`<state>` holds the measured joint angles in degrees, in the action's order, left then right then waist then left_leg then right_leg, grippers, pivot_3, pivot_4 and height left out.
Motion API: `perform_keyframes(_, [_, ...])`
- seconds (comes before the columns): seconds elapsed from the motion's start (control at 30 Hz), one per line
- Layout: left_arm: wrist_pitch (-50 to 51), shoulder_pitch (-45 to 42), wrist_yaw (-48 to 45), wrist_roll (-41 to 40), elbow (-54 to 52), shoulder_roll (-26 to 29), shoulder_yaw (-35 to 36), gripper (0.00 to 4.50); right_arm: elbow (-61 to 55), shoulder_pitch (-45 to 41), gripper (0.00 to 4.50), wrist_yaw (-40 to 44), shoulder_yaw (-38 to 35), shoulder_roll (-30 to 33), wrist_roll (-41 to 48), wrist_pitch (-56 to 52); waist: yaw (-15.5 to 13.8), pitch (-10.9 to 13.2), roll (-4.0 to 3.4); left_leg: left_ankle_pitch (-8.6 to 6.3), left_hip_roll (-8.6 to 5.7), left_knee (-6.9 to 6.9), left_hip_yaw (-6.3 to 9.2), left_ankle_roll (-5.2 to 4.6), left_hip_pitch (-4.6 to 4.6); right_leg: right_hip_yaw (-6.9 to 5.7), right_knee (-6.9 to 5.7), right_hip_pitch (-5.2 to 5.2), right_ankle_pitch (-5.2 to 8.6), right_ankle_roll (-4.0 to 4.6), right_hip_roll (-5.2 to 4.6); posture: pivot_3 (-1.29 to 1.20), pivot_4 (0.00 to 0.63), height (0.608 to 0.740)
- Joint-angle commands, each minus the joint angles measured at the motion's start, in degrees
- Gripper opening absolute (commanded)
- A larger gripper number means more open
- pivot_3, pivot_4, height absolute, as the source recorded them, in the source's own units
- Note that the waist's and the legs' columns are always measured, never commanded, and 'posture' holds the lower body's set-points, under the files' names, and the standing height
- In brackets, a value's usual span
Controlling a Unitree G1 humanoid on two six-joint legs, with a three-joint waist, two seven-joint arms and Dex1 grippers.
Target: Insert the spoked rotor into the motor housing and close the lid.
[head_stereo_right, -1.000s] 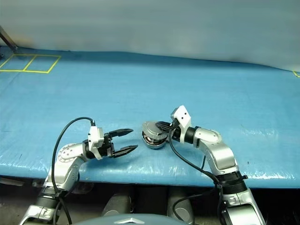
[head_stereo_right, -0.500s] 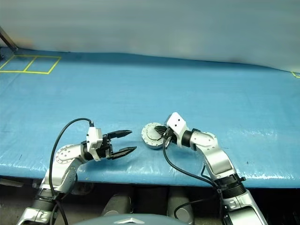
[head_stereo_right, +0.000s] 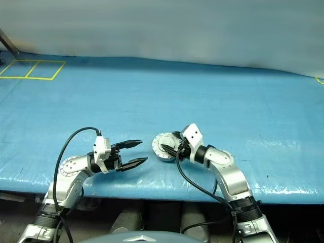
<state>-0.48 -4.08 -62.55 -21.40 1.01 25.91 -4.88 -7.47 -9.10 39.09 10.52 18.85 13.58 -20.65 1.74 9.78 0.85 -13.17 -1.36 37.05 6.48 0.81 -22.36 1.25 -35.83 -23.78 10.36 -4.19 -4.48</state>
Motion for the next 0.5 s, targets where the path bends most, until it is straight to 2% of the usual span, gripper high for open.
perform_keyframes(0.03, [-0.13, -0.10, 0.03, -0.87, -2.19, 0.24, 0.58, 3.49, -1.18, 1.40, 4.46, -1.42, 1.33, -0.43, -1.21, -0.43, -0.02, 0.00, 0.00, 0.00, 0.00, 0.00, 0.00, 0.00, 0.00, 0.00, 0.00, 0.00, 0.00, 0.00, 0.00, 0.00, 0.150, 0.740])
perform_keyframes(0.4, [-0.42, 0.68, 1.18, -0.34, -1.94, 0.50, 0.98, 3.49, -0.70, 2.06, 4.46, -3.80, 3.08, -1.08, -3.86, 0.48, 0.02, 0.00, 0.00, 0.00, 0.02, 0.00, 0.01, 0.00, -0.01, -0.01, 0.00, -0.02, 0.01, 0.01, 0.00, 0.00, 0.150, 0.740])
perform_keyframes(0.5, [-0.42, 0.83, 1.56, -0.40, -1.97, 0.54, 1.02, 3.49, -0.14, 2.06, 3.85, -4.70, 2.89, -1.26, -4.65, 1.51, 0.00, 0.00, 0.00, 0.00, 0.02, 0.00, 0.01, 0.00, -0.01, -0.01, 0.00, -0.02, 0.01, 0.01, 0.00, 0.00, 0.150, 0.740])
